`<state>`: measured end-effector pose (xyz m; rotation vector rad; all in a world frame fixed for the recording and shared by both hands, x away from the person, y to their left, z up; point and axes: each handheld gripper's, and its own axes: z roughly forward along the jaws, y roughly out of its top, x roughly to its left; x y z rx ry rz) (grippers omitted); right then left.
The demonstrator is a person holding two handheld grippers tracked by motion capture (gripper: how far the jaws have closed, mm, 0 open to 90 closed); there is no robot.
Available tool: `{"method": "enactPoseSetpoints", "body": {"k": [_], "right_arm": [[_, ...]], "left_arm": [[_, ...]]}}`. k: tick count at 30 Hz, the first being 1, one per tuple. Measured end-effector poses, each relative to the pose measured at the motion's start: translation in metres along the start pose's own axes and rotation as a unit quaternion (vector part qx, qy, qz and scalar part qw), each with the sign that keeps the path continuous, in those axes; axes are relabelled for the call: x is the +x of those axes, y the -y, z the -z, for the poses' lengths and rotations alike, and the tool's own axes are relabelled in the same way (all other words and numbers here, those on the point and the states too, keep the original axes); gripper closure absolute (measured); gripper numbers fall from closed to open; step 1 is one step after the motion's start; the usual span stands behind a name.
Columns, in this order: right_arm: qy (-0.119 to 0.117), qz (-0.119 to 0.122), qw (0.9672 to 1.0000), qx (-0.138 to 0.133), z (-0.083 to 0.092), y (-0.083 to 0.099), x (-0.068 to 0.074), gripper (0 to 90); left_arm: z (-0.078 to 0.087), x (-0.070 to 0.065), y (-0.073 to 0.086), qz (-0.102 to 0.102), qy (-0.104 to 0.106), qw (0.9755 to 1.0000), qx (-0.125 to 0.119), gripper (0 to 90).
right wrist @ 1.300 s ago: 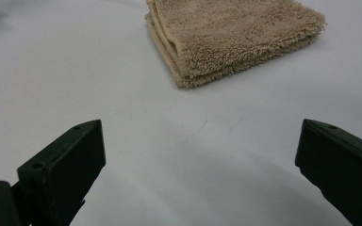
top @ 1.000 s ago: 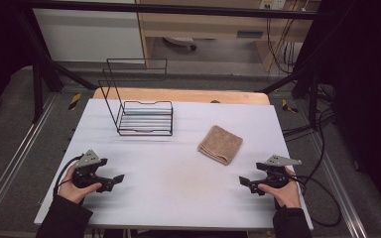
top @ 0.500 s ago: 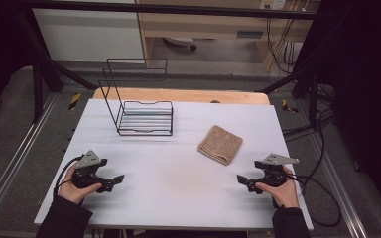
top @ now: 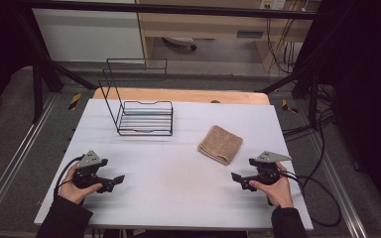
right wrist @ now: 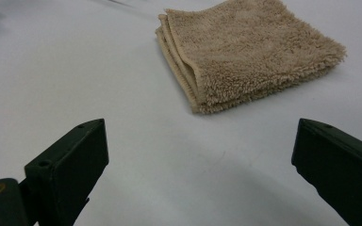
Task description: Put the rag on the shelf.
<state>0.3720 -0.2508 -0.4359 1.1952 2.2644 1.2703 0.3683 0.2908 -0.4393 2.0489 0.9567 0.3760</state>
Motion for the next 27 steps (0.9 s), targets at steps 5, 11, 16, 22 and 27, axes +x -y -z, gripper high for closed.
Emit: {"method": "enactPoseSetpoints", "body": {"k": [5,11,16,22,27], "right_arm": [[0.018,0.006,0.9998,0.006,-0.007,-0.006,0.003,9.1],[0.028,0.025,0.9991,0.019,-0.018,-0.015,0.008,14.6],[0.031,0.039,0.9983,0.031,-0.030,-0.022,0.010,21.4],[0.044,0.048,0.9971,0.039,-0.042,-0.029,0.010,30.5],[0.041,0.054,0.9966,0.046,-0.053,-0.033,0.008,42.9]], "left_arm": [[-0.001,0.000,0.000,0.000,0.002,1.0000,0.001,5.8],[0.000,0.000,0.000,0.001,0.000,1.0000,0.000,5.8],[-0.001,0.000,0.000,0.001,0.001,1.0000,0.002,5.7],[0.000,0.000,0.000,0.000,0.000,1.0000,-0.001,5.8],[0.000,0.000,0.000,-0.001,0.001,1.0000,0.001,5.8]]}}
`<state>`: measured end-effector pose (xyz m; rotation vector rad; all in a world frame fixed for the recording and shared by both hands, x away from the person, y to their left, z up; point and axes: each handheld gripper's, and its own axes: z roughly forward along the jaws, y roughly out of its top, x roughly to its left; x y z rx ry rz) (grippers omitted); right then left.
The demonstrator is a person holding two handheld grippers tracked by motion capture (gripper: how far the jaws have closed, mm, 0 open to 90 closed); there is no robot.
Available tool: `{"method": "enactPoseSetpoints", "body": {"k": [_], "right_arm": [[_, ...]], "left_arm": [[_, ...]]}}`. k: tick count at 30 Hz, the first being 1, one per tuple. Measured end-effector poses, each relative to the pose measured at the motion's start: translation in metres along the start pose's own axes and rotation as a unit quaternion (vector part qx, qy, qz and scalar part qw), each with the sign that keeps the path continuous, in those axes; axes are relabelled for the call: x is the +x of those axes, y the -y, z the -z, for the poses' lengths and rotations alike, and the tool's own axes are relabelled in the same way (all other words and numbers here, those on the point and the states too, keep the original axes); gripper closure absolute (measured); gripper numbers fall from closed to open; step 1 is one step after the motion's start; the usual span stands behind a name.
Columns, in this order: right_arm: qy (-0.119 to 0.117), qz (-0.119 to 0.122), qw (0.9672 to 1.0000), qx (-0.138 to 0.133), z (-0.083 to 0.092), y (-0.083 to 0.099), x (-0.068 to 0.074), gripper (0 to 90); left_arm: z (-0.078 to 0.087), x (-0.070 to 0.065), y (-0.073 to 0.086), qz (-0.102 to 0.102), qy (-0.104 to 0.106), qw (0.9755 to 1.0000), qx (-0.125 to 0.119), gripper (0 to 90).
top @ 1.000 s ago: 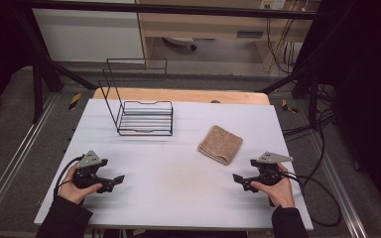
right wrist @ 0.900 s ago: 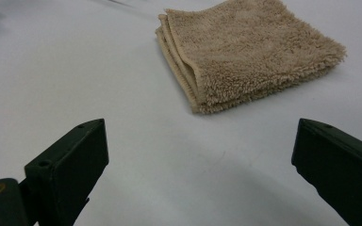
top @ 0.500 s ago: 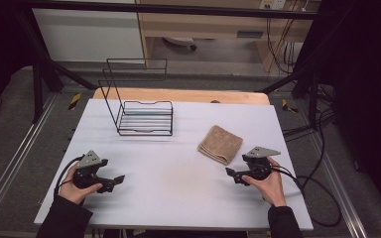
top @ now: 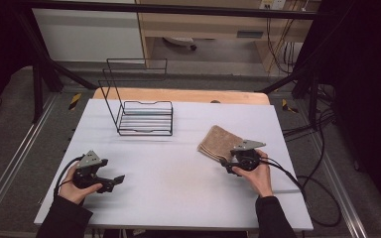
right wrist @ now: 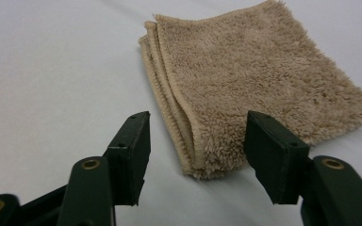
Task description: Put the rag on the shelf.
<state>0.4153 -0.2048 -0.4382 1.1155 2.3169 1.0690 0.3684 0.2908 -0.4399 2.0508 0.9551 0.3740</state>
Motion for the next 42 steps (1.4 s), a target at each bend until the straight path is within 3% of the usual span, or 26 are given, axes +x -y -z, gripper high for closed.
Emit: {"method": "enactPoseSetpoints", "body": {"k": [8,20,25,28,37,42], "right_arm": [[0.002,0.022,0.9995,0.024,-0.012,0.001,0.001,54.8],[0.013,0.064,0.9974,0.032,-0.015,0.002,-0.002,68.3],[0.008,0.054,0.9979,0.035,-0.015,0.001,-0.003,80.7],[0.008,0.049,0.9980,0.039,-0.015,0.000,-0.005,83.7],[-0.001,0.013,0.9995,0.029,-0.012,-0.003,-0.006,86.4],[-0.019,-0.010,0.9996,0.019,-0.005,-0.005,-0.002,86.4]], "left_arm": [[0.000,-0.001,0.000,0.000,0.001,1.0000,0.001,5.8],[-0.001,-0.001,0.000,0.000,0.001,1.0000,0.002,5.9],[-0.001,-0.002,0.000,-0.001,0.002,1.0000,0.002,5.9],[-0.001,-0.001,0.000,0.000,0.002,1.0000,0.002,6.0],[-0.001,-0.001,0.000,0.000,0.002,1.0000,0.002,6.2],[-0.001,0.000,0.000,0.001,0.001,1.0000,0.002,6.2]]}}
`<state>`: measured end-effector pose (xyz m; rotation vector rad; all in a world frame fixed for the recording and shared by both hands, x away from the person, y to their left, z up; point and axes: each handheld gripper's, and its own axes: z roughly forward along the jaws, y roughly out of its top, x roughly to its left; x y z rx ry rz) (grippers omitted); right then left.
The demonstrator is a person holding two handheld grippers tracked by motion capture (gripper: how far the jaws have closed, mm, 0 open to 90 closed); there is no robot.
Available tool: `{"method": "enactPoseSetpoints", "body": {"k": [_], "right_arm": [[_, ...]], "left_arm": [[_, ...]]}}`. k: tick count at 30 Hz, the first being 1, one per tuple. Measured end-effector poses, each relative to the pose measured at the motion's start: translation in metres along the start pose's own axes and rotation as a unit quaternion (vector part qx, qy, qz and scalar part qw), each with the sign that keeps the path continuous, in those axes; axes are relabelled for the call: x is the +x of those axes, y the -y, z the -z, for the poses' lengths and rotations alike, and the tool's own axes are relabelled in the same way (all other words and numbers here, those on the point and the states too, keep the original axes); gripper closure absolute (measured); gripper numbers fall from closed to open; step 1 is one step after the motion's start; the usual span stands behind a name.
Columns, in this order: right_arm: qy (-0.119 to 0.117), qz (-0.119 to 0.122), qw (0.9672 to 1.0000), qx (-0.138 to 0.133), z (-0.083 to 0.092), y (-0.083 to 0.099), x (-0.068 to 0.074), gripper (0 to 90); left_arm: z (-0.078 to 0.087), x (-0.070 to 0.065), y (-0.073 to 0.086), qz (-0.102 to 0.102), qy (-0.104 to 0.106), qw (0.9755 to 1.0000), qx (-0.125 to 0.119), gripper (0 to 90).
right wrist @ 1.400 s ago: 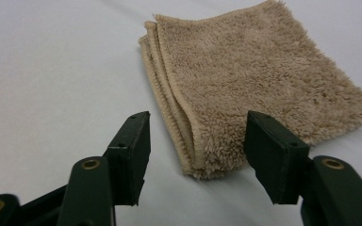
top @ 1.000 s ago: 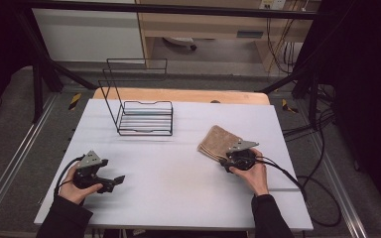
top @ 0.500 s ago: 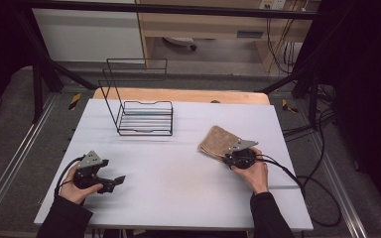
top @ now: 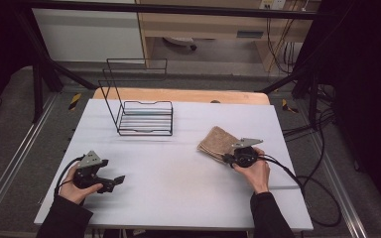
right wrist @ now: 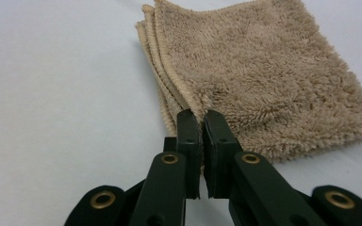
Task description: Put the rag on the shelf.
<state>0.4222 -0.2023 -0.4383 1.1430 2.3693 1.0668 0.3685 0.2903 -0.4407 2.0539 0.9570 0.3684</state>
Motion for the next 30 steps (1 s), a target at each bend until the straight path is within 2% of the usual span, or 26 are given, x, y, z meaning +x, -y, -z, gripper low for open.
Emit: {"method": "enactPoseSetpoints", "body": {"k": [5,7,9,10,15,16,24,26,30], "right_arm": [[-0.007,-0.009,0.9999,0.004,0.005,-0.002,0.008,86.4],[-0.022,-0.024,0.9995,0.004,0.008,-0.004,0.014,86.4],[-0.027,-0.026,0.9993,0.006,0.009,-0.004,0.016,86.4],[-0.038,-0.040,0.9984,0.006,0.010,-0.003,0.021,86.4],[-0.062,-0.051,0.9968,0.002,0.010,0.002,0.031,86.3],[-0.076,-0.057,0.9955,0.000,0.011,0.004,0.036,86.3],[-0.095,-0.060,0.9937,-0.006,0.011,0.011,0.048,86.3],[-0.092,-0.048,0.9946,0.000,0.009,0.012,0.055,86.2],[-0.106,-0.050,0.9931,-0.005,0.006,0.009,0.062,86.2]], "left_arm": [[0.000,-0.001,0.000,-0.001,0.000,1.0000,0.000,6.2],[0.000,-0.001,0.000,-0.001,0.000,1.0000,0.000,6.2],[0.000,-0.001,0.000,-0.001,0.000,1.0000,0.000,6.2],[0.000,0.000,0.000,-0.001,0.000,1.0000,0.000,6.2],[0.000,-0.001,0.000,-0.001,-0.001,1.0000,0.000,6.2],[0.000,-0.001,0.000,-0.001,-0.001,1.0000,0.000,6.2],[-0.001,-0.001,0.000,-0.002,-0.001,1.0000,0.001,6.2],[-0.001,-0.001,0.000,-0.003,-0.002,1.0000,0.001,6.2],[-0.001,-0.001,0.000,-0.002,-0.001,1.0000,0.001,6.2]]}}
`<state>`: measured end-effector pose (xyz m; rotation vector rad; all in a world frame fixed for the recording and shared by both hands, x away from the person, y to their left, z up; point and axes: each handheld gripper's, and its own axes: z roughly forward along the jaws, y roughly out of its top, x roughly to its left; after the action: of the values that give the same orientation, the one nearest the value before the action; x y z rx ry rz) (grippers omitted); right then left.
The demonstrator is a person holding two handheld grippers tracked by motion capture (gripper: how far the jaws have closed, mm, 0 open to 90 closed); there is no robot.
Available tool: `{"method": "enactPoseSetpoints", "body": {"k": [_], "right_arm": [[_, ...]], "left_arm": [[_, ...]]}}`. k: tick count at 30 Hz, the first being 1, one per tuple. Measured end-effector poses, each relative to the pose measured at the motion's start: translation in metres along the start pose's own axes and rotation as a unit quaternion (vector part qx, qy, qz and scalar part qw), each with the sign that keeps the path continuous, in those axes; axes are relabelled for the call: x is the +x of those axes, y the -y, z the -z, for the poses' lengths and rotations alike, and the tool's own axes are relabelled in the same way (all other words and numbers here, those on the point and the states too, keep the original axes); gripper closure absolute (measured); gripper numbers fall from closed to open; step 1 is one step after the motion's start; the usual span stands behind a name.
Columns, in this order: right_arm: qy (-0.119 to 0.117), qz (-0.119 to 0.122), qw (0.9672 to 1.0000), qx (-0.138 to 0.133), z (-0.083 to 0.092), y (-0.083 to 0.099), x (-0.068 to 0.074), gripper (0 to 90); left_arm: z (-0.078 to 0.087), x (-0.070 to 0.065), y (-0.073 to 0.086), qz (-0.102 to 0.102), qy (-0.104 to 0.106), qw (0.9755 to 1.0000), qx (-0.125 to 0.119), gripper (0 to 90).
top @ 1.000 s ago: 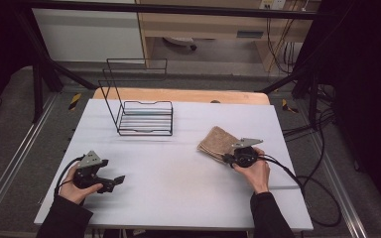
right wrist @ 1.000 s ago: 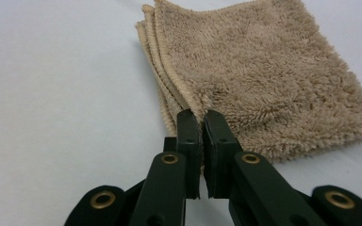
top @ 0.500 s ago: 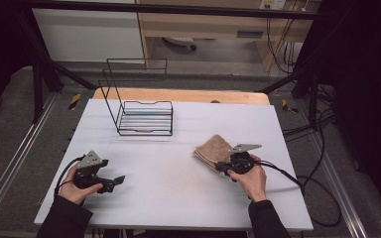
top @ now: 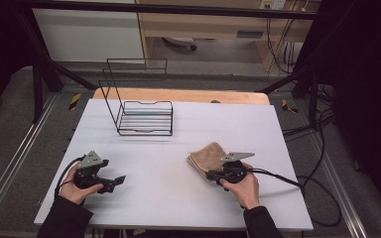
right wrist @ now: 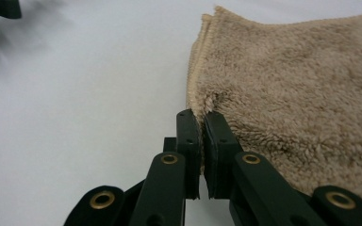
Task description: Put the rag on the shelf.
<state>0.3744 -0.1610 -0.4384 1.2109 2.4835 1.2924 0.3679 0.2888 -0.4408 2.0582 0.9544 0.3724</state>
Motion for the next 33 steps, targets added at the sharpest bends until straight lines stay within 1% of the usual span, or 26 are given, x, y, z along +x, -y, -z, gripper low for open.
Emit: {"method": "enactPoseSetpoints", "body": {"k": [4,6,7,8,9,10,12,13,14,15,16,17,18,19,21,22,23,24,27,28,29,30,31,32,33], "right_arm": [[0.001,0.005,1.0000,0.002,-0.008,0.000,0.010,86.1],[-0.001,0.007,1.0000,0.001,-0.010,0.000,0.013,86.2],[-0.008,0.009,0.9999,0.002,-0.014,-0.001,0.019,86.2],[-0.008,0.009,0.9999,0.002,-0.014,-0.001,0.019,86.2],[-0.013,0.016,0.9998,0.003,-0.018,-0.003,0.025,86.2],[-0.013,0.016,0.9998,0.003,-0.018,-0.003,0.025,86.2],[-0.022,0.018,0.9996,0.005,-0.022,-0.004,0.032,86.2],[-0.032,0.022,0.9992,0.007,-0.027,-0.005,0.039,86.2],[-0.035,0.026,0.9990,0.008,-0.028,-0.006,0.043,86.1],[-0.038,0.031,0.9988,0.010,-0.031,-0.006,0.047,86.1],[-0.041,0.030,0.9987,0.011,-0.033,-0.006,0.050,86.0],[-0.041,0.030,0.9987,0.011,-0.033,-0.006,0.050,86.0],[-0.041,0.036,0.9984,0.015,-0.037,-0.006,0.054,85.5],[-0.041,0.038,0.9983,0.014,-0.039,-0.005,0.054,85.0],[-0.046,0.035,0.9982,0.016,-0.040,-0.004,0.054,81.1],[-0.051,0.035,0.9980,0.014,-0.039,-0.005,0.054,76.3],[-0.051,0.035,0.9980,0.014,-0.039,-0.005,0.054,76.3],[-0.059,0.033,0.9977,0.008,-0.036,-0.007,0.054,68.0],[-0.040,0.055,0.9976,-0.010,-0.025,-0.011,0.051,57.3],[-0.040,0.055,0.9976,-0.010,-0.025,-0.011,0.051,57.3],[-0.028,0.053,0.9979,-0.026,-0.016,-0.013,0.044,53.3],[-0.019,0.050,0.9981,-0.030,-0.011,-0.013,0.039,51.6],[-0.019,0.050,0.9981,-0.030,-0.011,-0.013,0.039,51.6],[0.008,0.051,0.9981,-0.034,-0.002,-0.010,0.028,50.1],[0.008,0.051,0.9981,-0.034,-0.002,-0.010,0.028,50.1]], "left_arm": [[0.000,0.000,0.000,0.000,-0.001,1.0000,0.000,6.2],[0.000,0.000,0.000,-0.001,-0.001,1.0000,0.000,6.2],[0.000,0.000,0.000,-0.001,-0.001,1.0000,0.001,6.2],[0.000,0.000,0.000,-0.001,-0.001,1.0000,0.000,6.2],[0.000,0.000,0.000,-0.001,0.000,1.0000,0.000,6.2],[0.000,0.000,0.000,-0.001,-0.001,1.0000,0.000,6.2],[0.000,0.000,0.000,-0.001,-0.001,1.0000,0.001,6.2],[0.000,0.000,0.000,-0.001,-0.001,1.0000,0.001,6.2],[0.000,-0.001,0.000,-0.001,-0.001,1.0000,0.001,6.2],[0.000,-0.001,0.000,-0.001,-0.001,1.0000,0.001,6.2],[0.000,-0.001,0.000,-0.002,0.000,1.0000,0.002,6.2],[0.000,-0.001,0.000,-0.004,0.000,1.0000,0.002,6.2],[0.000,-0.001,-0.001,-0.005,0.000,1.0000,0.003,6.2],[-0.001,-0.002,-0.001,-0.005,0.000,1.0000,0.003,6.2],[-0.001,-0.002,-0.001,-0.004,0.001,1.0000,0.004,6.2],[-0.001,-0.003,-0.001,-0.004,0.001,1.0000,0.005,6.3],[-0.001,-0.003,-0.001,-0.004,0.002,1.0000,0.005,6.3],[-0.002,-0.003,-0.001,-0.003,0.001,1.0000,0.005,6.3],[-0.002,-0.006,-0.002,-0.003,0.005,0.9999,0.009,5.9],[-0.003,-0.007,-0.003,-0.003,0.007,0.9999,0.009,5.9],[-0.003,-0.009,-0.004,-0.002,0.009,0.9999,0.009,5.7],[-0.004,-0.011,-0.005,-0.003,0.010,0.9999,0.011,5.5],[-0.004,-0.012,-0.006,-0.002,0.011,0.9999,0.011,5.5],[-0.005,-0.014,-0.007,-0.002,0.011,0.9999,0.012,5.5],[-0.006,-0.016,-0.008,-0.001,0.012,0.9998,0.013,5.5]]}}
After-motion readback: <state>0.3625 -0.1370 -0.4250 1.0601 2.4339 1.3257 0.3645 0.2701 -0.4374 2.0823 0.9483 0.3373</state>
